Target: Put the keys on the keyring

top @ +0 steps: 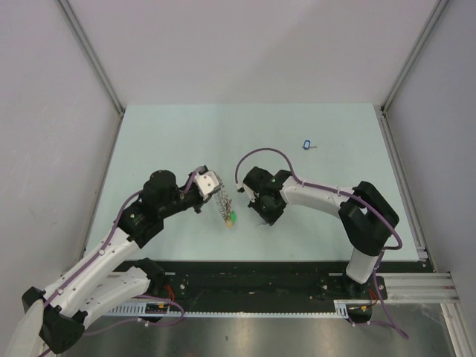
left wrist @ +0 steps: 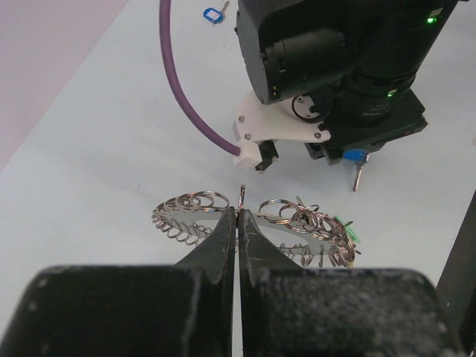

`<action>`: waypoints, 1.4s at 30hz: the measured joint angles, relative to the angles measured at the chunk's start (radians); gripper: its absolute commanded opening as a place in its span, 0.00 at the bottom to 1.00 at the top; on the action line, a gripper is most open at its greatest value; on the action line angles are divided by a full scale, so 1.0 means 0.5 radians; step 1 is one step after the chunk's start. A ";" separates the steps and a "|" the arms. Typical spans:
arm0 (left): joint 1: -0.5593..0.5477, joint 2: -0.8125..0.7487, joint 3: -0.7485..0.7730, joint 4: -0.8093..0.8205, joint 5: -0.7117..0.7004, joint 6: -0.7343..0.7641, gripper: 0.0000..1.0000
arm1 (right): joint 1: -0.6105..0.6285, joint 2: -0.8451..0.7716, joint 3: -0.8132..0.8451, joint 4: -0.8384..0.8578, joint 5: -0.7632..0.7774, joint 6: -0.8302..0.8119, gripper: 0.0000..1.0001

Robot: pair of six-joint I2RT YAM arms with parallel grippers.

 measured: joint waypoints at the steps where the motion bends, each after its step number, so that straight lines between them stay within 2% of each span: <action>1: 0.000 0.000 0.000 0.000 0.000 0.000 0.00 | 0.000 0.000 -0.014 -0.021 0.000 0.001 0.00; 17: 0.000 0.000 -0.001 0.000 0.000 0.000 0.00 | 0.008 0.125 -0.031 -0.091 0.002 -0.002 0.02; 19: 0.000 0.000 -0.001 0.000 0.000 0.000 0.00 | 0.012 0.125 -0.031 -0.092 0.007 -0.002 0.05; 20: 0.000 0.000 -0.001 0.000 0.000 0.000 0.00 | 0.013 0.125 -0.031 -0.091 0.007 -0.002 0.11; 23: 0.000 0.000 -0.001 0.000 0.000 0.000 0.00 | 0.014 0.125 -0.031 -0.091 0.005 0.006 0.19; 30: 0.000 0.000 -0.001 0.000 0.000 0.000 0.00 | 0.023 0.098 -0.033 -0.089 0.004 0.014 0.28; 33: 0.000 0.000 -0.001 0.000 0.000 0.000 0.00 | 0.026 -0.014 -0.064 -0.056 -0.002 0.031 0.34; 37: 0.000 0.000 -0.001 0.000 0.000 0.000 0.00 | 0.024 -0.258 -0.199 0.082 -0.010 0.083 0.34; 42: 0.000 0.000 -0.001 0.000 0.000 0.000 0.01 | 0.018 -0.633 -0.595 0.410 -0.011 0.176 0.33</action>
